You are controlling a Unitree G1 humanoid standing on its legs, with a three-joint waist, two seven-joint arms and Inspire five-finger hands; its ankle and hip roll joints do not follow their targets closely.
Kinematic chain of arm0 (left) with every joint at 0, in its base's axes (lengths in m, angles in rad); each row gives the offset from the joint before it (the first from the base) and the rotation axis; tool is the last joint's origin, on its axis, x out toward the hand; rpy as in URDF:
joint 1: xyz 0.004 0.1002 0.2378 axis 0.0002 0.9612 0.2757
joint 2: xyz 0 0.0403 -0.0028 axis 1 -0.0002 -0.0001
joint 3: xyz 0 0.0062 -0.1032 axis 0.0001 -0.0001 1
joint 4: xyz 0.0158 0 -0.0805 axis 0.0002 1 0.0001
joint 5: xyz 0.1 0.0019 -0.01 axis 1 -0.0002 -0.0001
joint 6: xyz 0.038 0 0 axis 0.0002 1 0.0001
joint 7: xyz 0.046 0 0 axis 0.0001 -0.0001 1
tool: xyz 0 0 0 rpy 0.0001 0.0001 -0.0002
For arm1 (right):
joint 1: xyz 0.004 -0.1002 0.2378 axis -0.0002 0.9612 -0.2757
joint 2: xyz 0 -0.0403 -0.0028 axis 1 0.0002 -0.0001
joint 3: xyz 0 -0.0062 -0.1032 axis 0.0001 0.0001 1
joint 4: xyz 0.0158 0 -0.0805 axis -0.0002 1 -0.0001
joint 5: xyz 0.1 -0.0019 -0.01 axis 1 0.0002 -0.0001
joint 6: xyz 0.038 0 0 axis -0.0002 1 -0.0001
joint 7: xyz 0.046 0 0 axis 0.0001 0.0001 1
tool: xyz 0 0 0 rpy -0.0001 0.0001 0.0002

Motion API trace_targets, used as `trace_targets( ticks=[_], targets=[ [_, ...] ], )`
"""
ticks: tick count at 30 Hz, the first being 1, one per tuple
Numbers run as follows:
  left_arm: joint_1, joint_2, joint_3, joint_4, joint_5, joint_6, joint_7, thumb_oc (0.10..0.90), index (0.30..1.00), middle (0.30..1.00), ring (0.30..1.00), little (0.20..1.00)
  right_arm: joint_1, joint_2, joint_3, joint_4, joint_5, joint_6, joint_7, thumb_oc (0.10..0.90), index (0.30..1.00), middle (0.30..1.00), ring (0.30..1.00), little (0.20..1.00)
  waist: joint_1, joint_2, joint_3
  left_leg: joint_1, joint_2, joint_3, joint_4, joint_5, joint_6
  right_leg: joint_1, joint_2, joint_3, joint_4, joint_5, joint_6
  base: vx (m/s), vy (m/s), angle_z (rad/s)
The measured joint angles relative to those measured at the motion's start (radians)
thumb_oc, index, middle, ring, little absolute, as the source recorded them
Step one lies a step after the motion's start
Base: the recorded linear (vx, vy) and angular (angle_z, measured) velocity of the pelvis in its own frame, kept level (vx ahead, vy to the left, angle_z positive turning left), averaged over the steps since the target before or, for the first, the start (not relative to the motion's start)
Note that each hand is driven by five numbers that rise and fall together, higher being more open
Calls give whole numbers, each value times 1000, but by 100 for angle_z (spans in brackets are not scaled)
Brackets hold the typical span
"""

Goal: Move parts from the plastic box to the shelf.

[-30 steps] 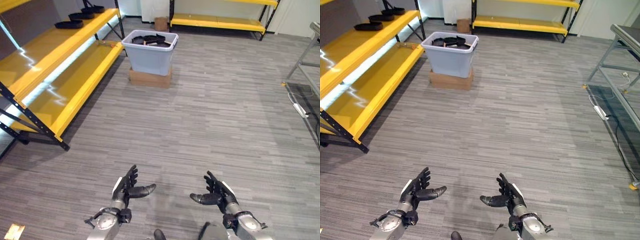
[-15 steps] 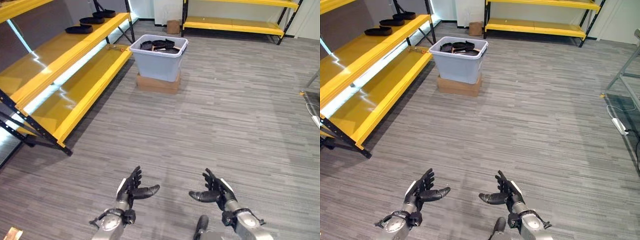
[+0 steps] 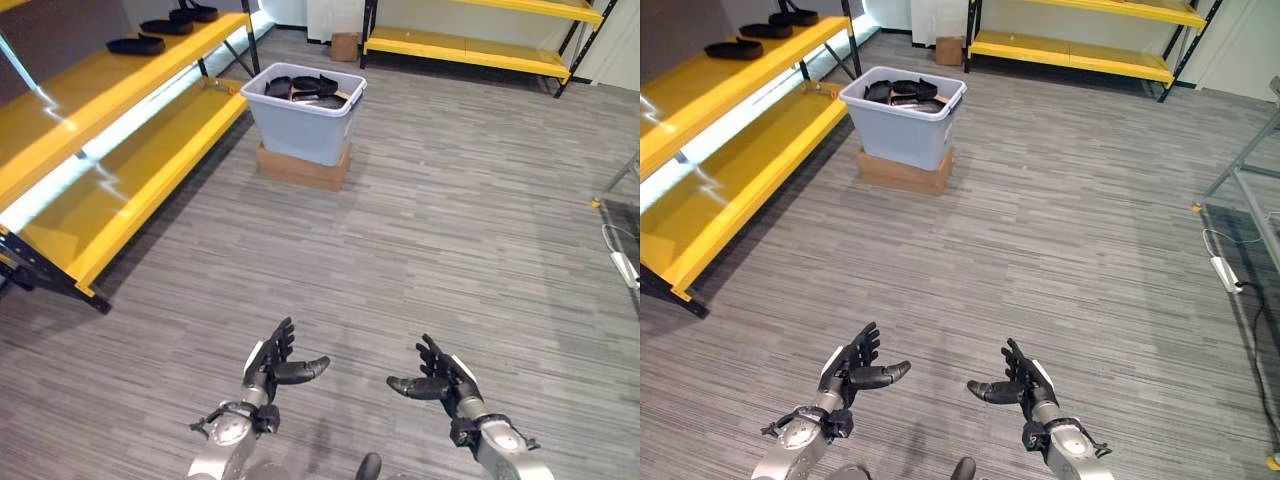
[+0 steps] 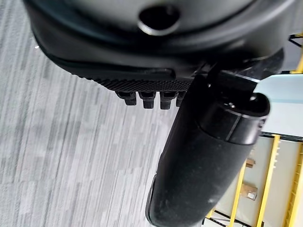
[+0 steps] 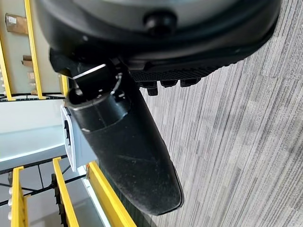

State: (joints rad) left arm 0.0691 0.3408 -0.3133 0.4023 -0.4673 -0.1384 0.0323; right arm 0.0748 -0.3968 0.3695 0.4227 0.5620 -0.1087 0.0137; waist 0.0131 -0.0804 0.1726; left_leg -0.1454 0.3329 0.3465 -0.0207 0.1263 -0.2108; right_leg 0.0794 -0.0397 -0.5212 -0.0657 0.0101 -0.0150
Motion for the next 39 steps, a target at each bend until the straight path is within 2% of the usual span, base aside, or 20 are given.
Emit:
trace_targets(
  ticks=[1, 3, 4, 5, 6, 9, 12, 13, 14, 17, 18, 20, 24, 25, 26, 27, 31, 32, 34, 39],
  targets=[
    [8, 3, 1, 4, 0, 5, 2, 900, 1000, 1000, 1000, 1000, -7, 2, 12, 17, 0, 1, 2, 900, 1000, 1000, 1000, 1000, 22, 12, 5, 10, 20, -16, -38, 42, 12, 15, 11, 19, -4, 0, 6, 207, 149, -72],
    [21, 4, -1, 4, 0, 8, 0, 900, 1000, 1000, 1000, 1000, 9, -3, 10, 17, 0, 1, 1, 900, 1000, 1000, 1000, 1000, 12, 27, 3, 35, -7, -5, -16, 60, 34, 45, -6, 22, -9, -13, 35, 189, 162, -43],
    [22, 1, -5, 4, 1, 7, 0, 900, 1000, 1000, 1000, 1000, 15, -18, 11, 16, 0, 0, 2, 900, 1000, 1000, 1000, 1000, 10, 54, 0, 65, -37, 3, -17, 61, 35, 53, -8, 40, 0, -15, 61, 232, 209, -32],
    [9, 25, -3, 1, 1, 4, 2, 900, 1000, 1000, 1000, 1000, 16, 5, 10, 27, -1, 6, -2, 900, 1000, 1000, 1000, 1000, 3, 31, 0, 81, -85, 26, -35, 53, 114, 50, -55, 51, 16, -18, 91, 305, 278, -23],
    [7, 40, 6, -3, 0, 5, 3, 900, 1000, 1000, 1000, 1000, 26, 15, 12, 13, -2, 6, 3, 900, 1000, 1000, 1000, 1000, -4, 19, 1, 93, -121, 37, -47, 52, 143, 55, -92, 50, 22, -3, 112, 205, 197, -11],
    [1, 58, 48, -11, 0, -1, 10, 900, 1000, 1000, 1000, 1000, 6, 43, 29, -9, -4, 6, 9, 900, 1000, 1000, 1000, 1000, 7, 9, -4, 131, -237, 83, -54, 7, 197, 46, -213, 72, 78, 5, 150, 202, 245, -11],
    [-14, 79, 49, -11, 1, -1, 22, 900, 1000, 1000, 1000, 1000, -45, 52, 55, -10, -9, 5, 14, 900, 1000, 1000, 1000, 1000, 21, 16, -2, 130, -268, 91, -37, -31, 228, -1, -273, 74, 193, 5, 151, 189, 281, 8],
    [-12, 80, 39, -10, 3, -1, 21, 900, 1000, 1000, 1000, 1000, -54, 49, 43, -11, -9, 5, 16, 900, 1000, 1000, 1000, 1000, 17, 35, 5, 138, -277, 82, -22, -53, 241, -63, -324, 77, 363, 3, 166, 162, 229, 23],
    [-8, 83, 33, -12, 3, -1, 22, 900, 1000, 1000, 1000, 1000, -47, 48, 38, -13, -9, 3, 16, 900, 1000, 1000, 1000, 1000, 16, 39, 5, 146, -289, 81, -22, -72, 255, -98, -347, 83, 427, 0, 181, 162, 228, 16],
    [17, 88, 31, -11, 4, 0, 21, 900, 1000, 1000, 1000, 1000, -27, 38, 38, -14, -9, 4, 22, 900, 1000, 1000, 1000, 1000, -9, 50, 17, 182, -342, 51, -29, -109, 298, -218, -429, 224, 701, 126, 244, 97, 145, 30],
    [23, 90, 29, -11, 5, 0, 21, 900, 1000, 1000, 1000, 1000, -15, 35, 39, -12, -10, 7, 23, 900, 1000, 1000, 1000, 1000, -6, 73, 29, 195, -345, 42, -37, -118, 319, -271, -430, 262, 765, 85, 278, 164, 129, 9],
    [25, 102, 23, -10, 7, -2, 29, 900, 1000, 1000, 1000, 1000, -8, 35, 39, -22, -11, 7, 32, 900, 1000, 1000, 1000, 1000, -13, 86, 48, 203, -342, 38, -41, -128, 332, -342, -396, 249, 817, -5, 247, 146, 11, -2],
    [10, 106, 3, -2, 10, -3, 23, 900, 1000, 1000, 1000, 1000, 2, 27, 40, -25, -9, 10, 33, 900, 1000, 1000, 1000, 1000, -50, 96, 68, 215, -355, 22, -55, -124, 307, -389, -270, 241, 509, -45, 217, 188, -92, 21],
    [4, 99, -2, 6, 11, -3, 22, 900, 1000, 1000, 1000, 1000, 2, 23, 41, -25, -9, 13, 33, 900, 1000, 1000, 1000, 1000, -50, 93, 69, 221, -361, 22, -54, -131, 297, -384, -255, 247, 381, -18, 204, 358, -182, 23],
    [-17, 83, -3, 33, 12, -3, 20, 900, 1000, 1000, 1000, 1000, -6, 21, 40, -26, -10, 12, 33, 900, 1000, 1000, 1000, 1000, -61, 86, 69, 227, -375, 16, -56, -143, 279, -385, -266, 250, 147, 76, 213, 360, -175, 17],
    [-23, 73, 1, 44, 13, -3, 21, 900, 1000, 1000, 1000, 1000, -6, 22, 39, -27, -12, 11, 33, 900, 1000, 1000, 1000, 1000, -68, 82, 68, 236, -383, 11, -56, -150, 269, -380, -286, 245, 60, 136, 228, 352, -165, 15],
    [-12, 69, -4, 38, 47, -3, 18, 900, 1000, 1000, 1000, 1000, 33, 25, 40, -26, -13, 13, 39, 900, 1000, 1000, 1000, 1000, -70, 59, 62, 320, -368, -22, -58, -190, 217, -318, -310, 229, 43, 200, 206, 228, -126, 23],
    [-9, 40, 1, 31, 48, -7, 19, 900, 1000, 1000, 1000, 1000, 33, 6, 39, -4, -13, 13, 48, 900, 1000, 1000, 1000, 1000, -69, 64, 42, 350, -319, -44, -59, -214, 168, -267, -264, 215, 54, 254, 150, 365, -274, 42],
    [-14, 25, -22, 13, 49, -16, 5, 900, 1000, 1000, 1000, 1000, 15, -21, 19, 4, -12, 15, 46, 900, 1000, 1000, 1000, 1000, -67, 98, 24, 330, -254, -36, -39, -186, 128, -263, -196, 193, 50, 229, 115, 252, -242, 17],
    [-73, 24, -40, 16, 47, -21, -1, 900, 1000, 1000, 1000, 1000, -56, -57, -22, 4, -9, 5, 39, 900, 1000, 1000, 1000, 1000, -95, 98, 23, 263, -154, -28, 93, -129, 57, -251, -127, 149, 68, 169, 45, 183, -204, 5]
  ],
)
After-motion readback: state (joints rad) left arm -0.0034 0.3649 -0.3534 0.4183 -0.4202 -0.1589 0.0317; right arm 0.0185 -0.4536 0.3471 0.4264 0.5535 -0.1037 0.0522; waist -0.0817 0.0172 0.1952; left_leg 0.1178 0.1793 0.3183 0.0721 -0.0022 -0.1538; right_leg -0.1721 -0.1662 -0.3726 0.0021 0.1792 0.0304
